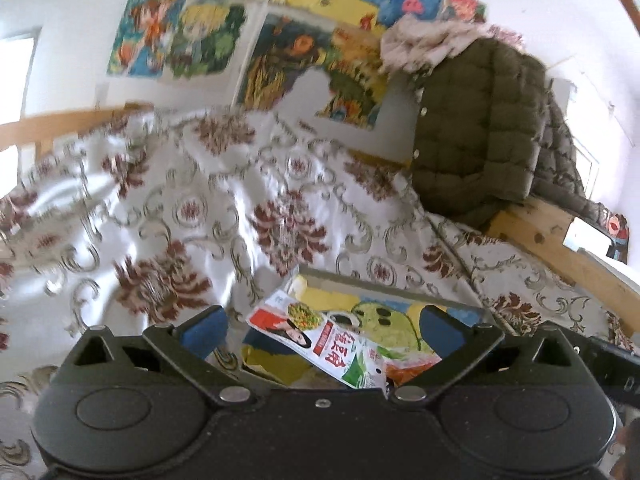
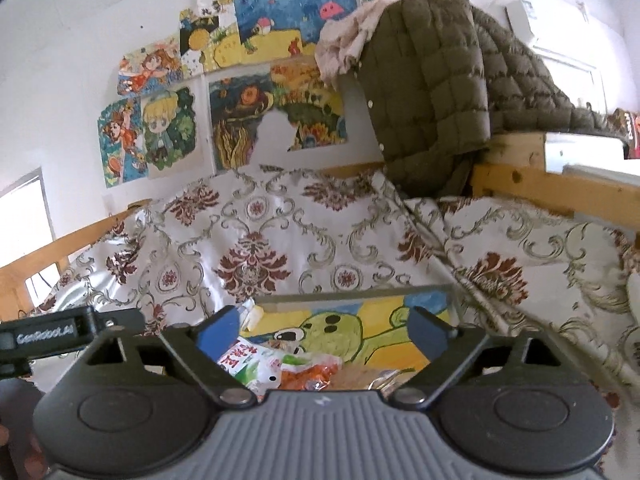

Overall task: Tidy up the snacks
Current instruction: 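Open both grippers to drop the printed bag and sausage pack into the tray, then withdraw both open tools from the tray back toward the remaining snacks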

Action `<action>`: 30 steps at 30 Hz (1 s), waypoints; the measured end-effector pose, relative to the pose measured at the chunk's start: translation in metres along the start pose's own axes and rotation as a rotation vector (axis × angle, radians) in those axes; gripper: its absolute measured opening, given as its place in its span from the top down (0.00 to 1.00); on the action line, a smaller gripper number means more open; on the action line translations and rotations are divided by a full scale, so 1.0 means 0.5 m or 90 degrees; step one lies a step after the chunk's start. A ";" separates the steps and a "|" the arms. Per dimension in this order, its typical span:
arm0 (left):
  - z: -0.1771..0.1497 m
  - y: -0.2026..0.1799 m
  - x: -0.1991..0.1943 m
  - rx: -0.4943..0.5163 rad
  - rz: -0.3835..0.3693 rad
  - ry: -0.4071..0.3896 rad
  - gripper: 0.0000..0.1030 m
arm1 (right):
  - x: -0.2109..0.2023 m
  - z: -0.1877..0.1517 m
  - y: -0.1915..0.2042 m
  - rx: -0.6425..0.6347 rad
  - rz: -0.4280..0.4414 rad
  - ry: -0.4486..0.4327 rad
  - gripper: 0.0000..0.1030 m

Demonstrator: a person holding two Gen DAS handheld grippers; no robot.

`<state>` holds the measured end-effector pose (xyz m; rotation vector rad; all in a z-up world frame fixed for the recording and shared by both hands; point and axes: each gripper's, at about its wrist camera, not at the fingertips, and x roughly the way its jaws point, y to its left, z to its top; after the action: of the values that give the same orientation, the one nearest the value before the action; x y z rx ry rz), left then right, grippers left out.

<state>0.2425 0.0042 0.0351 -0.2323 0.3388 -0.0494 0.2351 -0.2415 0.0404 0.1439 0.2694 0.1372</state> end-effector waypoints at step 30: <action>-0.139 0.008 -0.289 0.124 0.040 0.027 0.01 | -0.251 -0.122 0.034 -0.004 -0.033 0.074 0.00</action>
<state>0.0829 0.0056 0.0171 -0.0273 0.3812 -0.0256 0.0967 -0.2367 0.0171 0.1224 0.3878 0.0952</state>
